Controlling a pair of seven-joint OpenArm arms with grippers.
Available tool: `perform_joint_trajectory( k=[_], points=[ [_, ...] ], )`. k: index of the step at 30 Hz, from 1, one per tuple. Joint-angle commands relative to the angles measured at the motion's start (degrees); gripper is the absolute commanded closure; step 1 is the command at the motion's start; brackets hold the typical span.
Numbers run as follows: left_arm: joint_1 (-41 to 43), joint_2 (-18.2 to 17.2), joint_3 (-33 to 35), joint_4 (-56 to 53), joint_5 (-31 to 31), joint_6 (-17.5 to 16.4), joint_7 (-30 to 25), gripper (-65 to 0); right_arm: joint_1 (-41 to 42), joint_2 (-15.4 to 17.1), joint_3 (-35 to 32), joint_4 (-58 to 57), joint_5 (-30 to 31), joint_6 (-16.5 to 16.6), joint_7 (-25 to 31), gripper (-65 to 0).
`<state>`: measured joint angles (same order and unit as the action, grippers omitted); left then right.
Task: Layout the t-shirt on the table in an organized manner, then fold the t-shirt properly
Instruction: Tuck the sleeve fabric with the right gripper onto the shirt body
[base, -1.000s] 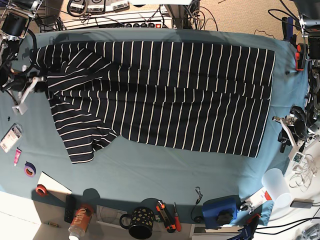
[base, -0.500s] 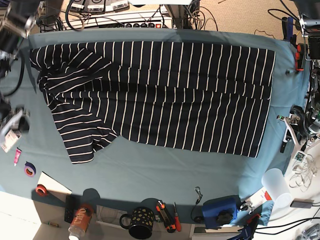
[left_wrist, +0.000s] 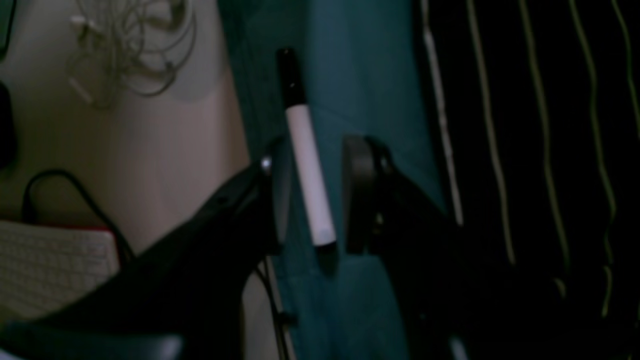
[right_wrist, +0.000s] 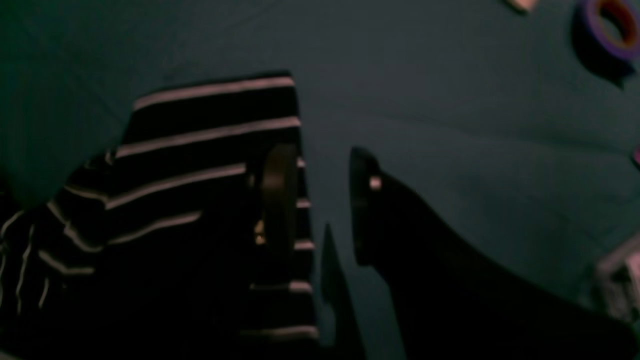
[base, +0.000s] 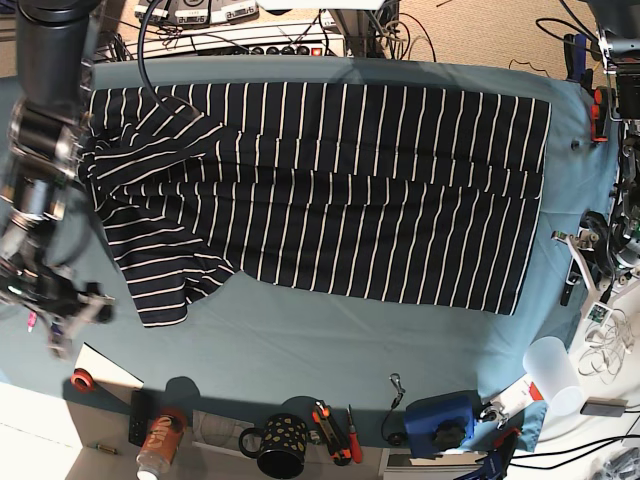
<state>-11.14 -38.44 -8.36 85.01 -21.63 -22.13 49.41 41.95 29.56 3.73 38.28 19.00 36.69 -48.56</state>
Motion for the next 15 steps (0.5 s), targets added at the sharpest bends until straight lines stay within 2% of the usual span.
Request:
perform_joint_trajectory(
  k=[1, 3, 5, 12, 15],
  points=[
    [-1.25, -1.09, -0.55, 0.76, -0.26, -0.22, -1.05, -19.0, 1.57, 0.48, 0.28, 0.04, -1.18, -1.22, 2.56, -17.8],
    [-1.22, -1.07, -0.55, 0.76, -0.96, -0.35, -1.03, -20.3, 1.55, -1.29, 0.28, -2.21, -5.07, -4.33, 5.38, -17.8],
    [-1.25, -1.07, -0.55, 0.76, -1.11, -0.35, -1.03, -21.2, 1.55, -2.54, 0.31, -5.05, -8.2, -6.08, 7.69, -17.8],
    [-1.22, -1.07, -0.55, 0.76, -1.09, -0.28, -1.03, -21.1, 1.38, -2.86, 0.39, -7.08, -10.86, -6.25, 12.22, -17.8],
    [-1.22, -1.07, -0.55, 0.76, -1.09, 0.09, -1.03, -21.1, 1.2, -3.06, 0.39, -6.78, -11.56, -6.25, 12.17, -17.8]
  ],
)
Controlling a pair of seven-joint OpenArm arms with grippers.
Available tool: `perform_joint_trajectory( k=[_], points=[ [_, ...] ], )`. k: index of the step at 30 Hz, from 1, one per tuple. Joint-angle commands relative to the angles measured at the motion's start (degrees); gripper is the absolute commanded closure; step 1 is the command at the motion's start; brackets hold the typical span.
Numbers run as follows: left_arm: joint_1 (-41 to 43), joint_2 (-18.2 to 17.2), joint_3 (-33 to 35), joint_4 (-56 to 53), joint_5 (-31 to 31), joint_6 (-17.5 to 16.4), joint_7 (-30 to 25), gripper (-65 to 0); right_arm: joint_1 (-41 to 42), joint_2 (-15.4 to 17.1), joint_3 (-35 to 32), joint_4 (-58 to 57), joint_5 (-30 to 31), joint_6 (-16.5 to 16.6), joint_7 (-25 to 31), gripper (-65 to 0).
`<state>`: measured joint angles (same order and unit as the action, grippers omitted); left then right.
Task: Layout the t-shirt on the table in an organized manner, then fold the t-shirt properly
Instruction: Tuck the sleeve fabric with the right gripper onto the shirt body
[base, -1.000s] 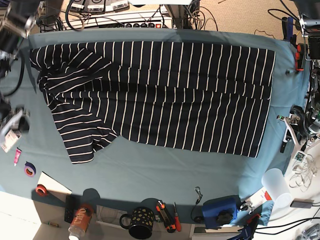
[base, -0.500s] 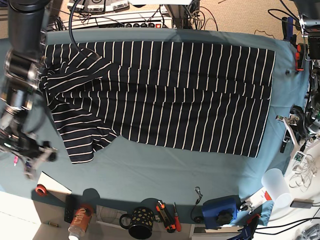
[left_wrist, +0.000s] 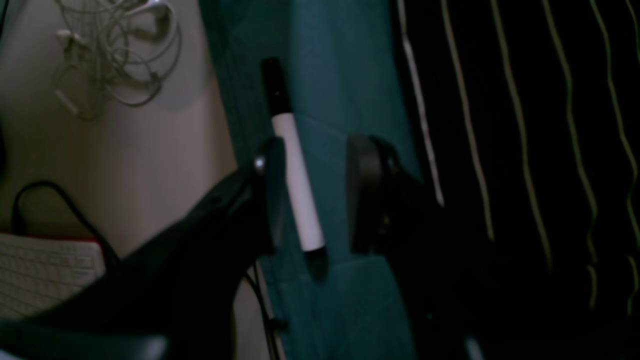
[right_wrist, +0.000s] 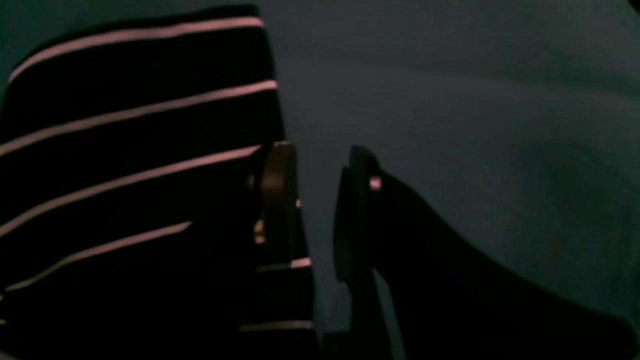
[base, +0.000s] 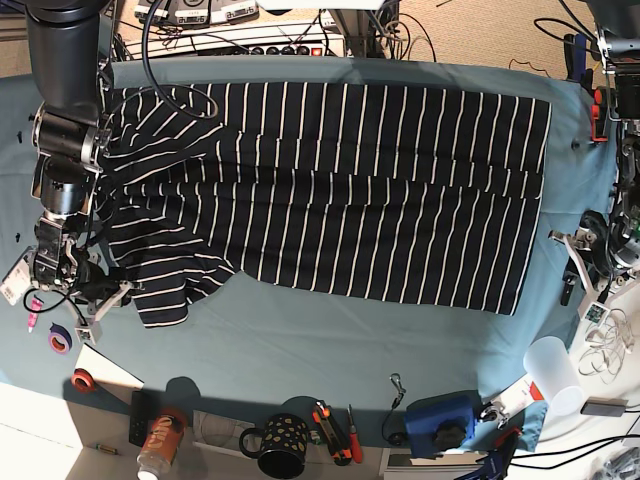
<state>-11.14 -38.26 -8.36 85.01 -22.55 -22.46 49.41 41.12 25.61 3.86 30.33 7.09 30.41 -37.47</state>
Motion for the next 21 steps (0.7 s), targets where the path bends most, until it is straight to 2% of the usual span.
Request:
perform_joint_trajectory(
  k=[1, 5, 6, 8, 11, 16, 18, 21],
  points=[
    [-1.25, -1.25, -0.55, 0.76, -0.17, 0.44, -1.05, -21.1, 2.01, 0.87, 0.26, 1.18, 0.37, 0.15, 0.74, -18.4],
    [-1.22, -1.25, -0.55, 0.76, -0.17, 0.42, -1.03, -21.1, 2.05, 0.9, 0.26, 1.18, 0.37, 2.8, -3.23, -31.1],
    [-1.25, -1.25, -0.55, 0.76, -0.17, 0.42, -1.05, -21.1, 1.75, 0.92, 0.26, 1.16, 0.37, 3.19, -2.82, -31.9],
    [-1.22, -1.25, -0.55, 0.76, -0.2, 0.42, -1.07, -21.1, 1.38, 0.85, 0.26, 1.14, 0.44, 3.15, -1.46, -31.9],
    [-1.25, -0.92, -0.55, 0.76, -0.17, 0.42, -1.05, -21.1, 1.27, 0.42, 0.22, 1.07, 2.54, 1.66, -4.28, -31.8],
    [-1.22, 0.39, -0.55, 0.76, -0.22, 0.39, -1.46, -21.1, 0.52, -0.96, 0.22, 1.07, 5.09, 1.75, -6.47, -31.7],
    [-1.25, 0.48, -0.55, 0.76, -0.44, 0.39, -1.46, -21.1, 0.24, -1.84, 0.22, 1.07, 5.14, 2.23, -7.17, -31.7],
    [-1.22, 0.48, -0.55, 0.76, -1.64, 0.37, -1.46, -21.1, -0.2, -2.6, 0.22, 1.07, 6.91, 4.61, -7.91, -31.7]
  ],
)
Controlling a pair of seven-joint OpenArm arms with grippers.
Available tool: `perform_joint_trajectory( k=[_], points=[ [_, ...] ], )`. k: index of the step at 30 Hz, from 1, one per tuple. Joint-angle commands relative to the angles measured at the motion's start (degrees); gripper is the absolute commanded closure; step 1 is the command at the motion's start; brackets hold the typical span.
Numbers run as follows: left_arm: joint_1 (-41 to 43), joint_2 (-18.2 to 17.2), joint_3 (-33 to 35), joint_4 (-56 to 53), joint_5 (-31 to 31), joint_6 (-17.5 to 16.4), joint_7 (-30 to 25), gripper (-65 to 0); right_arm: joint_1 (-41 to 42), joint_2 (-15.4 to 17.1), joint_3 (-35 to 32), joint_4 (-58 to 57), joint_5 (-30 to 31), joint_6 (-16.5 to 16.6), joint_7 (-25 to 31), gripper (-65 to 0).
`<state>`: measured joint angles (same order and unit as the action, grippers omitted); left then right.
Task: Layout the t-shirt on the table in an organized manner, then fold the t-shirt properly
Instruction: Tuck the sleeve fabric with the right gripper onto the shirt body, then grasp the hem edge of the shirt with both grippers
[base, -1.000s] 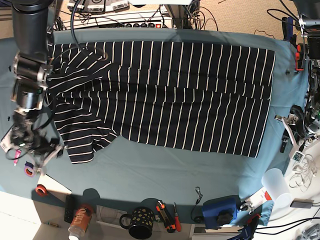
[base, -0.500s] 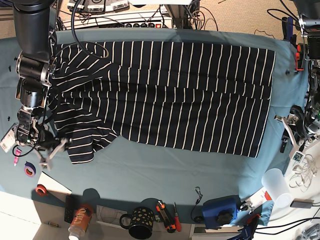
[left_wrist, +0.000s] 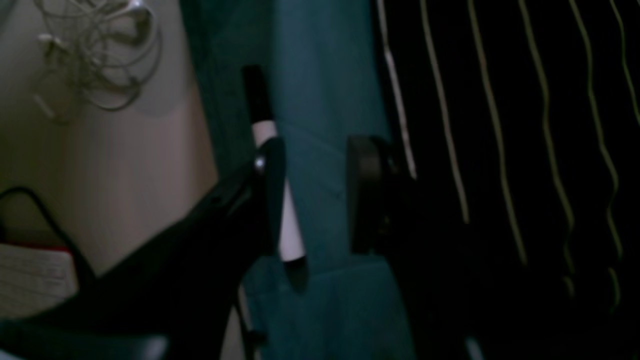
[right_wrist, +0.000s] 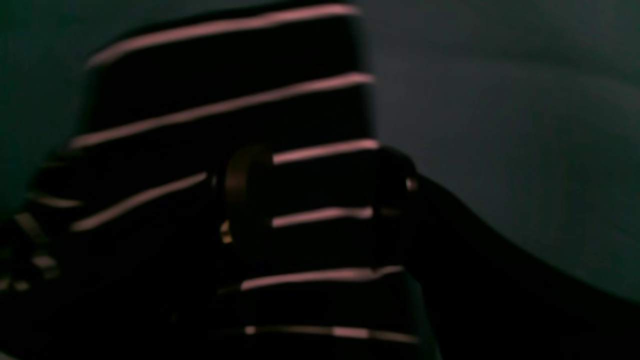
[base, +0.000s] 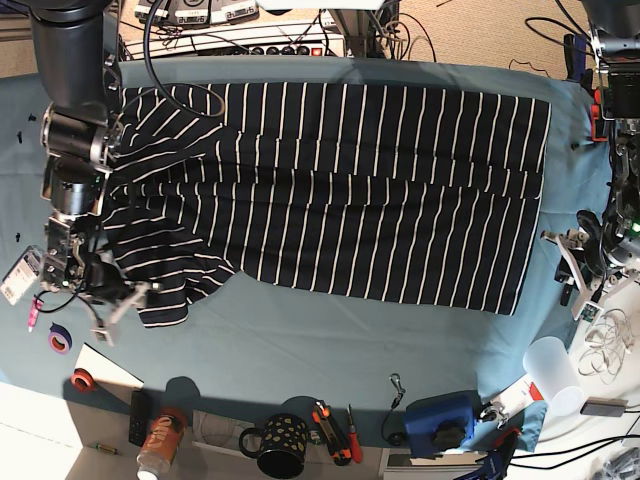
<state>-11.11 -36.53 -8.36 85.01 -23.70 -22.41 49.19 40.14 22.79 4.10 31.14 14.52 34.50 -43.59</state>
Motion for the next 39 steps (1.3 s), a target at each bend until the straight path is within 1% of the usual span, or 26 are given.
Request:
perform_joint_trajectory(
  k=[1, 3, 5, 6, 8, 9, 14, 17, 20, 22, 24, 27, 28, 29, 31, 34, 39],
  points=[
    [-1.27, -1.25, -0.55, 0.76, -1.22, 0.33, -1.25, -21.1, 0.72, 0.13, -0.02, 0.26, 0.74, 0.63, -2.38, -31.7],
    [-1.27, -1.25, -0.55, 0.76, -3.26, -0.76, -1.22, -21.9, 0.63, 0.07, -0.02, 0.26, 2.56, 0.61, -3.15, -31.7],
    [-1.29, -1.22, -0.52, 0.76, -5.16, -3.78, -1.25, -26.2, 0.68, 0.07, -0.02, 0.26, 3.54, 0.61, -4.2, -31.7],
    [-1.31, -1.22, -0.52, 0.76, -6.32, -4.7, -1.38, -29.0, 0.66, 0.09, -0.02, 0.26, 3.93, 0.61, -4.92, -31.7],
    [-1.38, -1.03, -0.52, 0.74, -6.99, -4.61, -2.86, -33.1, 0.63, 0.07, -0.02, 0.26, 3.96, 0.61, -6.51, -31.7],
    [-1.66, -0.72, -0.52, 0.61, -6.97, -4.61, -3.26, -33.7, 0.63, 0.09, -0.02, 0.26, 3.93, 0.61, -7.23, -31.7],
    [-6.58, 2.75, -0.5, -4.35, -6.97, -4.63, -2.69, -33.7, 0.63, 0.07, -0.02, 0.26, 5.33, 0.63, -9.22, -31.7],
    [-11.06, 5.22, -0.48, -11.34, -6.4, -4.66, -2.58, -33.7, 0.63, 0.07, -0.02, 0.26, 6.78, 0.63, -10.27, -31.7],
    [-16.22, 7.04, -0.48, -20.72, -3.91, -4.66, -3.21, -33.7, 0.63, 0.09, -0.02, 0.26, 6.88, 0.63, -11.3, -31.7],
    [-19.67, 7.72, -0.48, -27.3, -3.74, -5.29, -3.32, -33.7, 0.63, 0.09, -0.02, 0.26, 6.88, 0.63, -11.58, -31.7],
    [-22.75, 7.98, -0.48, -33.14, -3.78, -7.28, -3.98, -33.7, 0.63, 0.07, -0.02, 0.26, 6.91, 0.63, -11.56, -31.7],
    [-26.03, 7.91, -0.48, -39.1, -3.74, -7.54, -4.24, -33.7, 0.63, 0.07, -0.02, 0.26, 6.91, 0.66, -11.52, -31.7],
    [-26.67, 7.98, -0.48, -40.33, -3.76, -7.8, -4.24, -33.7, 0.63, 0.04, -0.02, 0.26, 6.93, 0.83, -11.54, -31.7],
    [-27.06, 8.02, -0.48, -41.35, -3.76, -8.68, -4.24, -33.7, 0.63, 0.04, -0.02, 0.26, 6.95, 1.6, -11.54, -31.7],
    [-27.1, 8.35, -0.48, -42.4, -3.72, -8.98, -4.17, -33.7, 0.63, -0.02, -0.02, 0.26, 7.56, 3.52, -11.91, -31.7],
    [-26.69, 9.31, -0.48, -43.43, -3.3, -8.98, -3.8, -33.7, 0.63, -0.17, -0.02, 0.26, 9.75, 4.07, -12.39, -31.7],
    [-25.57, 11.47, -0.48, -43.89, -2.43, -8.94, -3.8, -33.6, 0.63, -0.22, -0.02, 0.26, 10.08, 4.09, -13.09, -31.7]
  ],
)
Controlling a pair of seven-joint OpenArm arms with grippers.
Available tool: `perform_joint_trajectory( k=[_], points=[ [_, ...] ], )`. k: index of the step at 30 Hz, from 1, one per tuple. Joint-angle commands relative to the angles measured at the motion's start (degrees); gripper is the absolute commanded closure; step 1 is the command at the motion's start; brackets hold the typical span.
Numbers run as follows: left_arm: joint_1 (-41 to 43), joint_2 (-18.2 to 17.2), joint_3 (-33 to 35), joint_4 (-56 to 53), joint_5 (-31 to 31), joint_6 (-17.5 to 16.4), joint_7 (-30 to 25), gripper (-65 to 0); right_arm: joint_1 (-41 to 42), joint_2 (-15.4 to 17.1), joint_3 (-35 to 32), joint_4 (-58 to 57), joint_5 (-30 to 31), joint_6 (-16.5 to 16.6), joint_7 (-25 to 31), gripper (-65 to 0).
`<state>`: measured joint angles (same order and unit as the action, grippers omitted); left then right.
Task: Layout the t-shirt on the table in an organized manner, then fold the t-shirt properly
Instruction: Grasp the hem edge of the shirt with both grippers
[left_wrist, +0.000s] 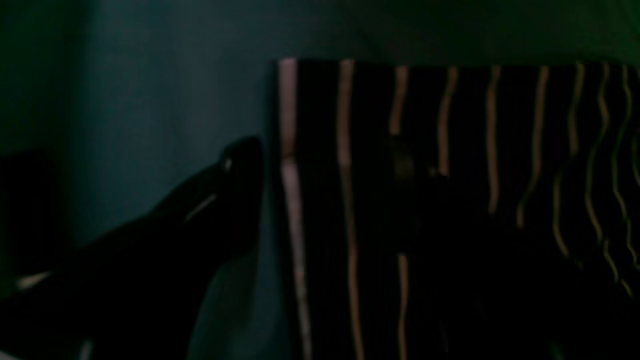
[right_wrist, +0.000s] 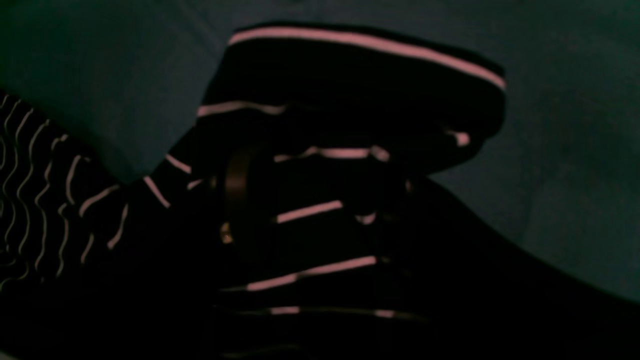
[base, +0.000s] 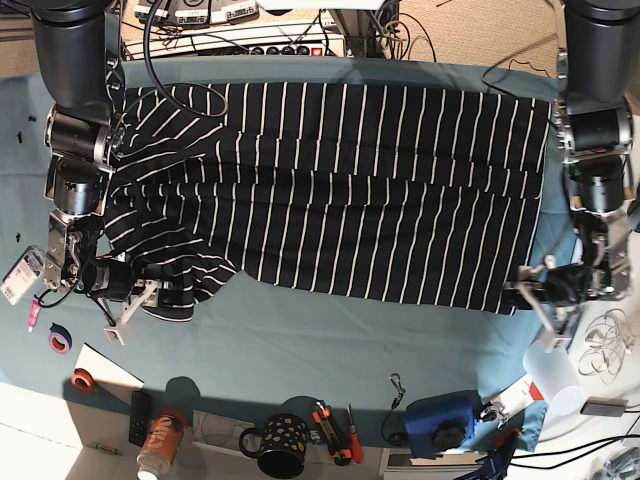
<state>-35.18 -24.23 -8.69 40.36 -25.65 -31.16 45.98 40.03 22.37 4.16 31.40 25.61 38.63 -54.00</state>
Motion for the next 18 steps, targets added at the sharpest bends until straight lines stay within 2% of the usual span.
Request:
perform_joint_trajectory(
  k=[1, 4, 7, 10, 14, 17, 18],
  points=[
    [-1.16, -0.5, -0.15, 0.76, -0.5, -0.15, -0.61, -33.5, 0.74, 0.17, -0.09, 0.0, -0.98, -0.04, -3.02, -31.7],
    [-0.13, 0.37, -0.15, 0.76, -0.46, 0.11, -1.05, -33.5, 0.59, 0.26, -0.09, 0.0, -0.98, -0.07, -3.02, -31.7],
    [0.42, 0.81, -0.15, 0.76, 1.68, 2.14, -2.36, -32.9, 0.61, 0.37, -0.09, 0.0, -0.98, -0.04, -3.02, -31.7],
    [0.44, 0.63, -0.15, 0.76, 2.78, 2.82, -2.49, -27.6, 0.59, 0.35, -0.09, 0.0, -0.96, -0.04, -2.47, -31.0],
    [0.46, 0.59, -0.15, 0.76, 2.67, 2.56, -3.61, -12.8, 0.61, 0.35, -0.09, 0.0, -0.96, -0.04, -0.17, -16.2],
    [0.42, 0.59, -0.15, 0.79, 2.47, 2.58, -4.02, -0.5, 0.63, 0.37, -0.09, 0.0, -1.03, -0.04, 3.04, -8.9],
    [0.42, 0.59, -0.15, 0.79, 2.49, 2.58, -4.02, 0.0, 0.63, 0.35, -0.09, 0.0, -1.09, -0.04, 4.17, -6.6]
  ],
)
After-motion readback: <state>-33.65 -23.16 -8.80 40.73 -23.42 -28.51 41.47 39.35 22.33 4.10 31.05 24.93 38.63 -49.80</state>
